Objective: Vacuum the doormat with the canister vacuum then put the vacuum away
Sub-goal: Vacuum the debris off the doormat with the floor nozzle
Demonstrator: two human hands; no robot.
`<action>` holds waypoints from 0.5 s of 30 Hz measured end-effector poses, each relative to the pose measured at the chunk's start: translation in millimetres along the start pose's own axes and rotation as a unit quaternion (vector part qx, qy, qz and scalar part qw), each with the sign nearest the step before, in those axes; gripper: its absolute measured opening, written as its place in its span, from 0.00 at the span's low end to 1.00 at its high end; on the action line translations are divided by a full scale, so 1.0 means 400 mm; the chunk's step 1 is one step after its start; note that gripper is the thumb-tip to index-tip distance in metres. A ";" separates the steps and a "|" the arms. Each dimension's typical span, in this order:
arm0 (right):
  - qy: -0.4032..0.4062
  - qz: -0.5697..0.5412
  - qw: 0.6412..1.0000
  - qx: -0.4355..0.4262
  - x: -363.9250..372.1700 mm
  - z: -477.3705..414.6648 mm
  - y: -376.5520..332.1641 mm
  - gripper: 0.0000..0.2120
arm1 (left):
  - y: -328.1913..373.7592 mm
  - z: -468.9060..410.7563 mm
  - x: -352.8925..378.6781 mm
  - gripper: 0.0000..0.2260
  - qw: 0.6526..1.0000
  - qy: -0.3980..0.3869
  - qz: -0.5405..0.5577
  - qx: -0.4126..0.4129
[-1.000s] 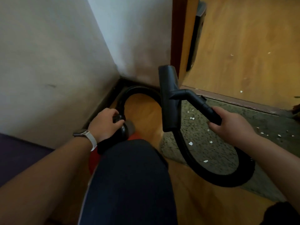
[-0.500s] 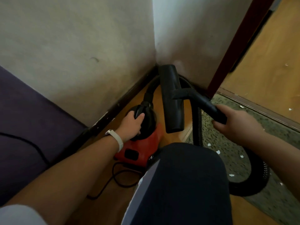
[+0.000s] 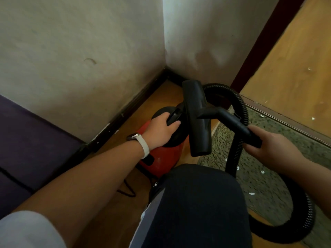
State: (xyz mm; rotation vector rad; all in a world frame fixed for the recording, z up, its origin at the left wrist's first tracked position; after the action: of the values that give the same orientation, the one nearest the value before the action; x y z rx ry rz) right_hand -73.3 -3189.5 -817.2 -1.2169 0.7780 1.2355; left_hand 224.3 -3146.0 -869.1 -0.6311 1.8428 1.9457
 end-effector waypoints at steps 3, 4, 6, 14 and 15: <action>0.009 -0.012 0.999 0.033 -0.011 0.005 0.048 0.19 | 0.004 -0.015 0.018 0.14 1.000 0.001 0.014 0.001; 0.009 -0.017 0.999 0.043 -0.014 0.006 0.060 0.19 | 0.003 -0.018 0.023 0.15 1.000 -0.001 0.020 -0.001; 0.013 -0.024 0.998 0.051 -0.023 0.007 0.073 0.19 | -0.003 -0.020 0.038 0.16 0.999 -0.001 0.039 -0.016; 0.013 -0.012 0.998 0.065 -0.016 0.039 0.104 0.20 | -0.011 -0.035 0.108 0.12 0.993 0.013 0.102 -0.058; 0.013 -0.011 0.998 0.066 -0.014 0.041 0.107 0.20 | -0.009 -0.041 0.108 0.11 0.992 0.022 0.108 -0.060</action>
State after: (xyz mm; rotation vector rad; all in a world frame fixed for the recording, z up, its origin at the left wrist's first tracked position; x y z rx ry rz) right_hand -118.5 -3179.5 -819.1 -1.1330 0.8509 1.1338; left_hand 191.8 -3163.3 -896.9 -0.5327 1.9008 2.2106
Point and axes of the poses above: each hand's wrist, its own z-axis away from the middle knuckle, its own x-axis out of the palm, y = z × x, the point moved 10 cm from there along -z, towards the middle knuckle, and after that the axes turned 14 degrees about x, right-handed, at the moved point
